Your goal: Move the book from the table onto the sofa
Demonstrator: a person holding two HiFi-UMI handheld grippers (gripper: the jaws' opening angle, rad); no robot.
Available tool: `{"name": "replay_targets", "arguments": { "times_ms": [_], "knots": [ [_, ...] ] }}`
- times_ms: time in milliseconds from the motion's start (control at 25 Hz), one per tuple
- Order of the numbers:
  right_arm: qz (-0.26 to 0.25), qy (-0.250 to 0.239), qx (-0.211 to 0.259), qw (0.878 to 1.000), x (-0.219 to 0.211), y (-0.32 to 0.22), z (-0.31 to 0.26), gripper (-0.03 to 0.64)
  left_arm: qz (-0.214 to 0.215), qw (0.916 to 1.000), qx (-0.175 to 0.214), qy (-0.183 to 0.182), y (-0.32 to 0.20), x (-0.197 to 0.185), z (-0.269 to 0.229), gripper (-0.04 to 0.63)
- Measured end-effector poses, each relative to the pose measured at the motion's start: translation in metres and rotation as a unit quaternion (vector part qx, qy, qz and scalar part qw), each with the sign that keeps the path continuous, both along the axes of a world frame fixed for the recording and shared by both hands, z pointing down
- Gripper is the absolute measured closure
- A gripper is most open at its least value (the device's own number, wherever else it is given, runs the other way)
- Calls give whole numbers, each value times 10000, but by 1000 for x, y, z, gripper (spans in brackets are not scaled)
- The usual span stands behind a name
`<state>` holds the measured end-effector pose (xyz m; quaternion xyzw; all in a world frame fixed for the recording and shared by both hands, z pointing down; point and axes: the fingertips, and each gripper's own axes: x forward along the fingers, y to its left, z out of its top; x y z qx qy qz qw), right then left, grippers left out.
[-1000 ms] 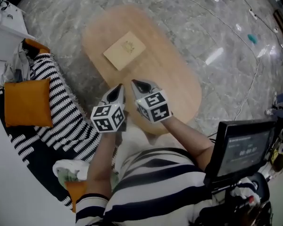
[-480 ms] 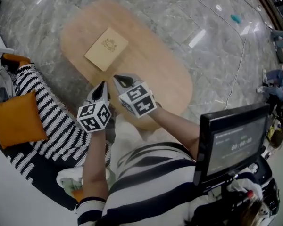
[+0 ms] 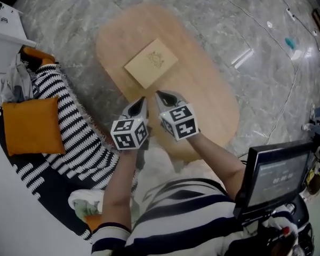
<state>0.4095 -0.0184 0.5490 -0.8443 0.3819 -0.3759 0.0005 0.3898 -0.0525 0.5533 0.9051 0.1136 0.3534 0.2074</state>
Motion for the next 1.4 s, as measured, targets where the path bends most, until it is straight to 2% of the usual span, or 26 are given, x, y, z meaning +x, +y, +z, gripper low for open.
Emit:
{"name": "replay_targets", "arguments": {
  "times_ms": [320,640,1000,1200,1400],
  "knots": [
    [-48,-93,-108,9999,9,-16,26,618,-5,9999,-64,-150,-17,12,27,594],
    [143,-162,-212,9995,29,-20,52,618,106,9993,-91,-337,-23,26,55,594],
    [390,-268,-322,9984,45,-19,82,618,242,9990,-184,-318,-32,48,75,594],
    [457,-361,-406,9975,52,-20,102,618,399,9985,-120,-350,-32,60,91,594],
    [618,-444,-502,9958,60,-17,116,618,558,9975,166,-403,-34,73,106,594]
  ]
}}
